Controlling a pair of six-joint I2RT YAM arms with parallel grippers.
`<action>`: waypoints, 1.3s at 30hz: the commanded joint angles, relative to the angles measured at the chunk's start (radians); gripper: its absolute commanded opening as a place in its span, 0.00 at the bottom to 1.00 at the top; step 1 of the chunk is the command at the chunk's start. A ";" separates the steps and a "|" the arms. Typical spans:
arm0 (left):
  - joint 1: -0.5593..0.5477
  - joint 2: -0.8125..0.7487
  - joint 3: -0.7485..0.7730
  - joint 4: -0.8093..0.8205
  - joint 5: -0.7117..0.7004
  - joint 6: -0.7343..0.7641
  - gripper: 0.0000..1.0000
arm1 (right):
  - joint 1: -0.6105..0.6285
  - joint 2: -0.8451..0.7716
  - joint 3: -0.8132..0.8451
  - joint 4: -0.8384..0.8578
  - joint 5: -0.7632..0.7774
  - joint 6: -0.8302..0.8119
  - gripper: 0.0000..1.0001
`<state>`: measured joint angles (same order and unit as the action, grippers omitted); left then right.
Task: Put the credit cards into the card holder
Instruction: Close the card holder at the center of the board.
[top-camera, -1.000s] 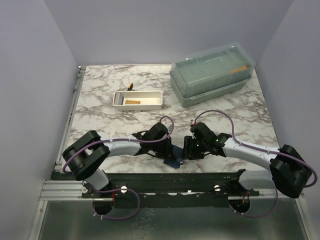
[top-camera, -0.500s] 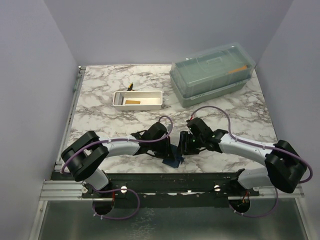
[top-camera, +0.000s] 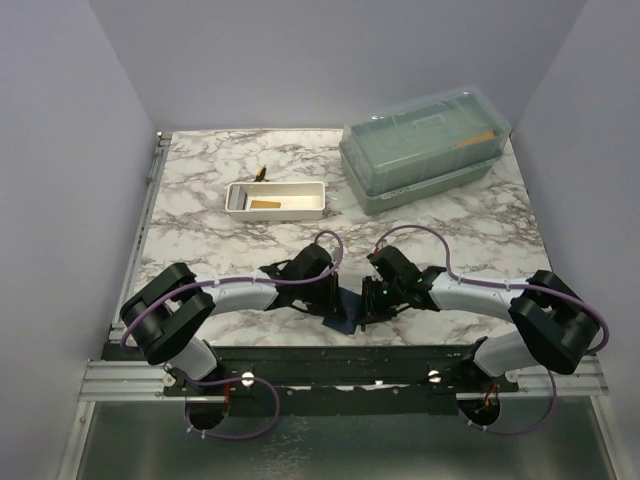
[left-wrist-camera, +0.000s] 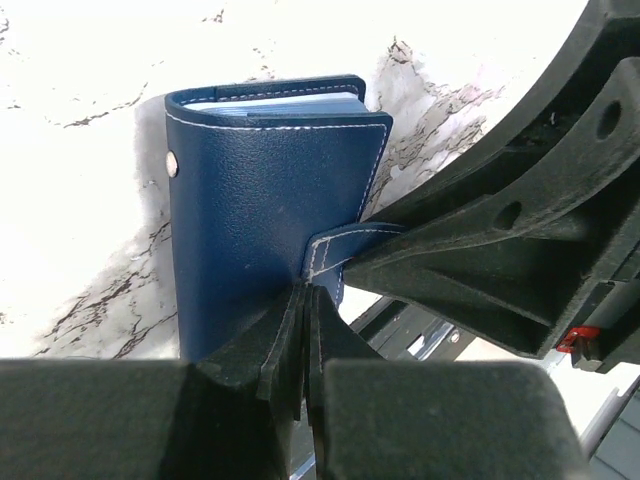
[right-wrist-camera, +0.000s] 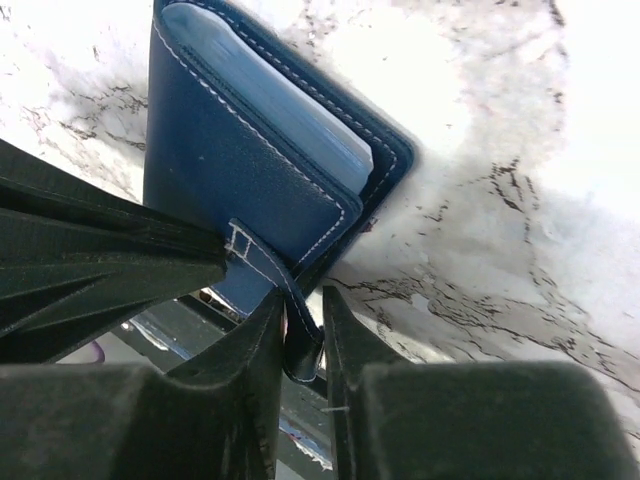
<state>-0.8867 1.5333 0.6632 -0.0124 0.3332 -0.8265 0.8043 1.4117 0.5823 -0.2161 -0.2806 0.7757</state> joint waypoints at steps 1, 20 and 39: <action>0.020 0.005 -0.013 -0.124 -0.055 0.054 0.11 | 0.007 0.066 -0.038 -0.003 0.070 -0.011 0.17; 0.176 -0.056 0.019 -0.178 0.054 0.068 0.65 | 0.007 0.075 -0.078 0.046 0.131 0.017 0.01; 0.195 0.048 -0.057 0.214 0.344 -0.106 0.12 | 0.007 -0.024 -0.061 0.001 0.163 0.009 0.14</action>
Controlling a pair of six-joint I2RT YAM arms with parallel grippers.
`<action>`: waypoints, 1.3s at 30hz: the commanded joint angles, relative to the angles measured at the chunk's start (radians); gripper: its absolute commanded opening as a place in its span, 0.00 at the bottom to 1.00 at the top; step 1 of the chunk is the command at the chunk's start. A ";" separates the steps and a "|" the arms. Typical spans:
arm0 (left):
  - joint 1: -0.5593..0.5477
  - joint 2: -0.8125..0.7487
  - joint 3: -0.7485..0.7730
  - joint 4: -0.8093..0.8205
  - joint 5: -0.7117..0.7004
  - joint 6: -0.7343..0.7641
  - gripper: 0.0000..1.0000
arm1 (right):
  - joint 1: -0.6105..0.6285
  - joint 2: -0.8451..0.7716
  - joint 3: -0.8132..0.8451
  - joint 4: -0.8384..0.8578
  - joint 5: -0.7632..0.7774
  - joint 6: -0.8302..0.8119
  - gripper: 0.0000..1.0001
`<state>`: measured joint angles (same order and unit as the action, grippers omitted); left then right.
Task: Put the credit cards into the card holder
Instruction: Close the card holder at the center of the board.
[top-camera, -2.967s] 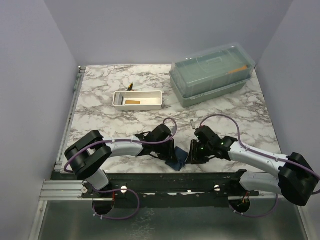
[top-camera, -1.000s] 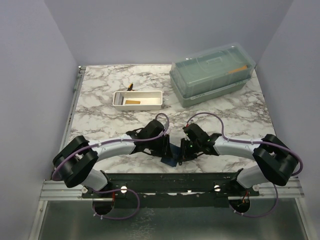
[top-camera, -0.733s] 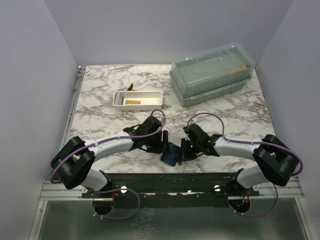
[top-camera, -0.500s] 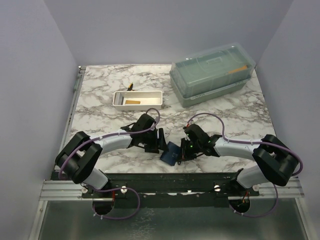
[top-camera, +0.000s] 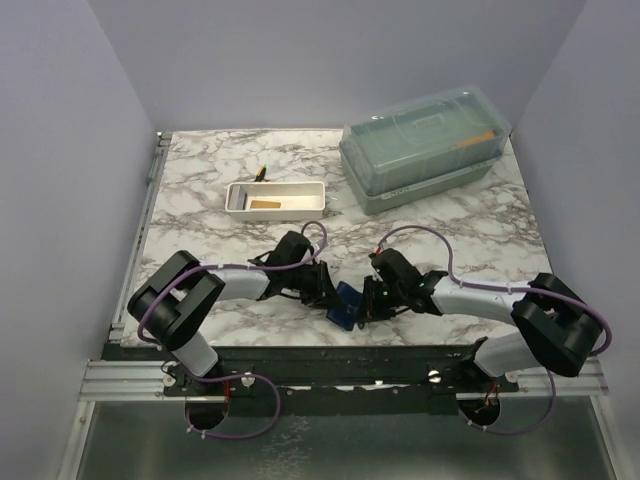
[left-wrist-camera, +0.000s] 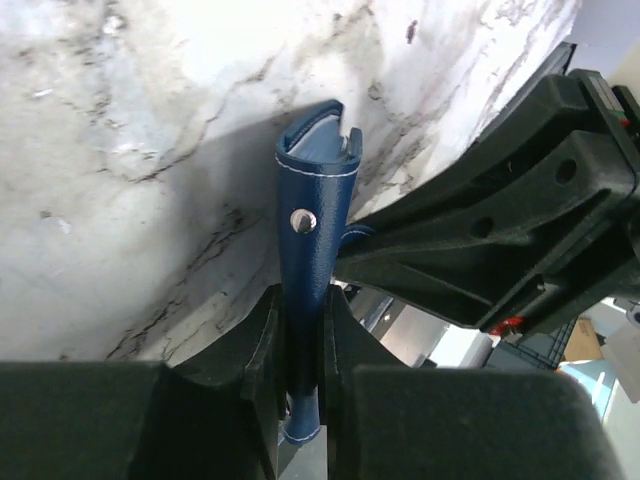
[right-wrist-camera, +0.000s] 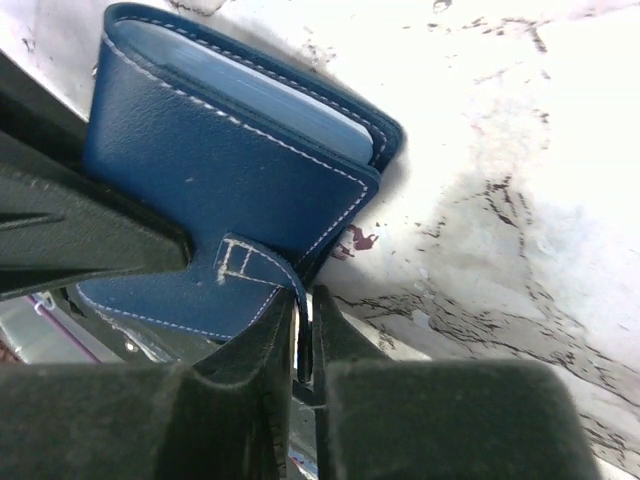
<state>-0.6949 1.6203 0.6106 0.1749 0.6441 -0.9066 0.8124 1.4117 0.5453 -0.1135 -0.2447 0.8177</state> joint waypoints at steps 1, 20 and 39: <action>0.008 -0.052 -0.003 0.016 0.031 -0.026 0.10 | -0.001 -0.035 -0.016 -0.117 0.135 -0.038 0.19; -0.148 -0.195 0.590 -1.142 -1.116 0.396 0.00 | -0.002 -0.294 0.073 -0.215 0.271 0.146 0.60; -0.558 0.366 0.786 -1.242 -1.165 0.055 0.14 | -0.183 -0.432 -0.112 -0.170 0.125 0.185 0.65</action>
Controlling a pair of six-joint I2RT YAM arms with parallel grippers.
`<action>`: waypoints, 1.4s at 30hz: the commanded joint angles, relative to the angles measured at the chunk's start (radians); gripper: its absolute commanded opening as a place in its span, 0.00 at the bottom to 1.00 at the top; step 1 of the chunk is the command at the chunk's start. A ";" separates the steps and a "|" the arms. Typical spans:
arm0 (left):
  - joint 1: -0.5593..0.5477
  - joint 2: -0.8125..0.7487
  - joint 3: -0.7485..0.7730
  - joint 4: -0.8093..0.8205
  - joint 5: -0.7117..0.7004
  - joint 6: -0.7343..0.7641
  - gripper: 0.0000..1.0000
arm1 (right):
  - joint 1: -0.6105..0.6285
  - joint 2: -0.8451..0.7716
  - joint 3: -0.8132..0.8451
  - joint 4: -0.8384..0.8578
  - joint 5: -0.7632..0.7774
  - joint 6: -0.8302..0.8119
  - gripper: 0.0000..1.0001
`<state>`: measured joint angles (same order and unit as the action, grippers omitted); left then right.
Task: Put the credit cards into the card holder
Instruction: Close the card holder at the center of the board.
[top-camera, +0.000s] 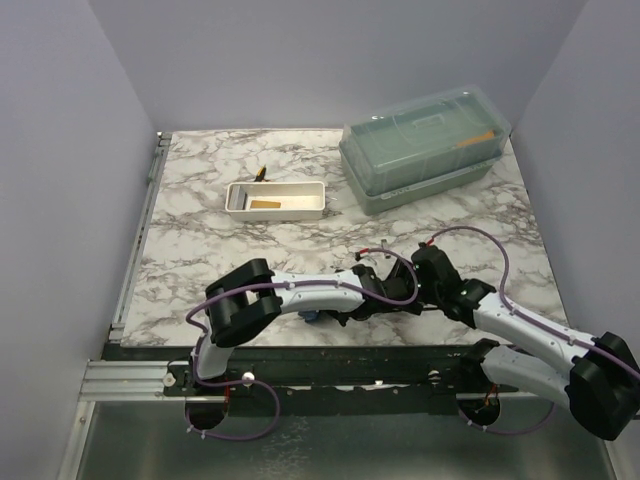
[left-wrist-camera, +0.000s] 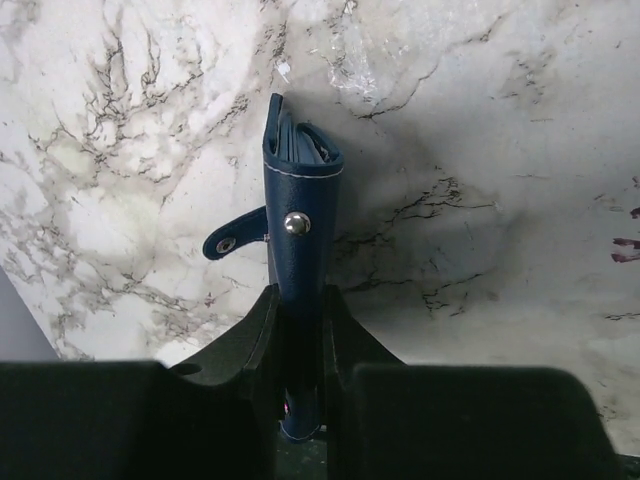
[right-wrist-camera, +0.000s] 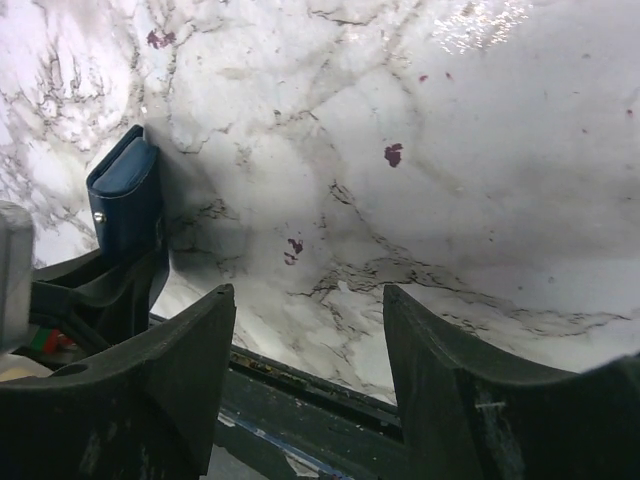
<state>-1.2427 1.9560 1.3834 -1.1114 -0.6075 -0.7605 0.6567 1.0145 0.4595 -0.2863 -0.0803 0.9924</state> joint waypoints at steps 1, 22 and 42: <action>-0.011 0.028 0.004 0.073 0.114 -0.090 0.19 | -0.033 -0.038 -0.026 -0.004 -0.034 0.005 0.65; 0.339 -0.579 -0.322 0.398 0.746 0.090 0.75 | 0.069 0.233 0.186 0.077 -0.214 -0.162 0.56; 0.462 -0.515 -0.445 0.436 0.748 0.204 0.42 | 0.115 0.610 0.185 0.547 -0.428 -0.034 0.13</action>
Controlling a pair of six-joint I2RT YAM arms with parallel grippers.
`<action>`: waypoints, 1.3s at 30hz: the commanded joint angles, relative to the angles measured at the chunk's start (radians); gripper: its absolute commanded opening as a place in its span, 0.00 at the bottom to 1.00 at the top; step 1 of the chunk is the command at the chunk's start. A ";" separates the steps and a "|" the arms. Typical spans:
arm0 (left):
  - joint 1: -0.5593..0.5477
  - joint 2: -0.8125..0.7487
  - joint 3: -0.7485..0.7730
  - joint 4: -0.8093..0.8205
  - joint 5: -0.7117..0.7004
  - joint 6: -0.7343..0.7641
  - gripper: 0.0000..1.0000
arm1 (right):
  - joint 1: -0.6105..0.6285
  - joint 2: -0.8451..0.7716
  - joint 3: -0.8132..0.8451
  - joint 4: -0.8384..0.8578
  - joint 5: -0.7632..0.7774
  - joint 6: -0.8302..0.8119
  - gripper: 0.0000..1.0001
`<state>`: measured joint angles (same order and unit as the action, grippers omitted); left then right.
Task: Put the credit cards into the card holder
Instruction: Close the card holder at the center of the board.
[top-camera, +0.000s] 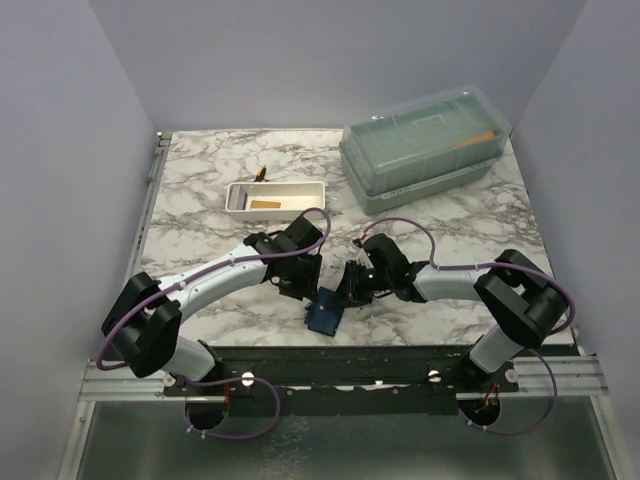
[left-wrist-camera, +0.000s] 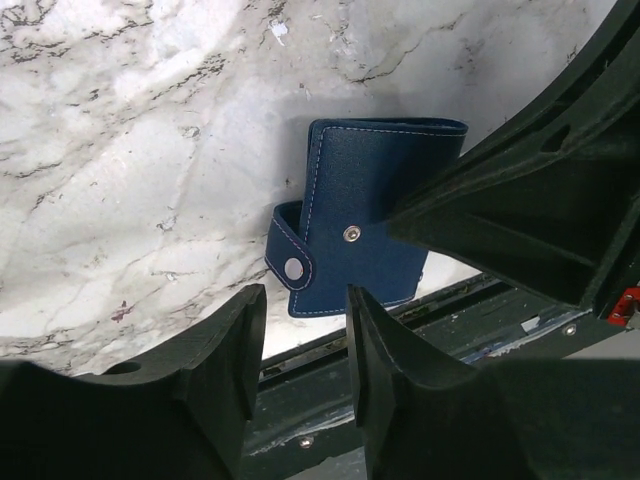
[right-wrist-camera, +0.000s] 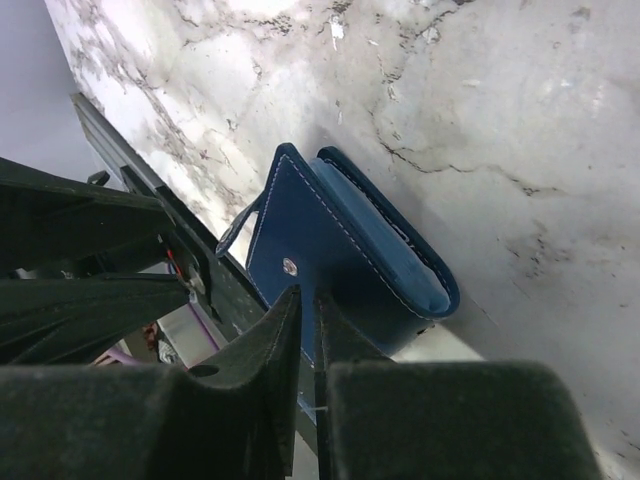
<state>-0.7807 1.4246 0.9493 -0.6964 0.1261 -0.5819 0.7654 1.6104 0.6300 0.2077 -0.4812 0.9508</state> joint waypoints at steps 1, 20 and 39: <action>-0.002 0.021 -0.011 0.023 0.021 0.028 0.42 | 0.006 0.017 0.018 0.048 -0.025 0.004 0.12; -0.004 0.096 -0.018 0.041 0.030 0.053 0.27 | 0.008 0.051 0.033 0.032 -0.028 -0.009 0.10; -0.004 0.102 -0.003 0.047 0.042 0.067 0.00 | 0.020 0.088 0.044 0.004 0.002 -0.025 0.08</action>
<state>-0.7811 1.5314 0.9398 -0.6662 0.1493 -0.5316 0.7780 1.6737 0.6617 0.2264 -0.4908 0.9489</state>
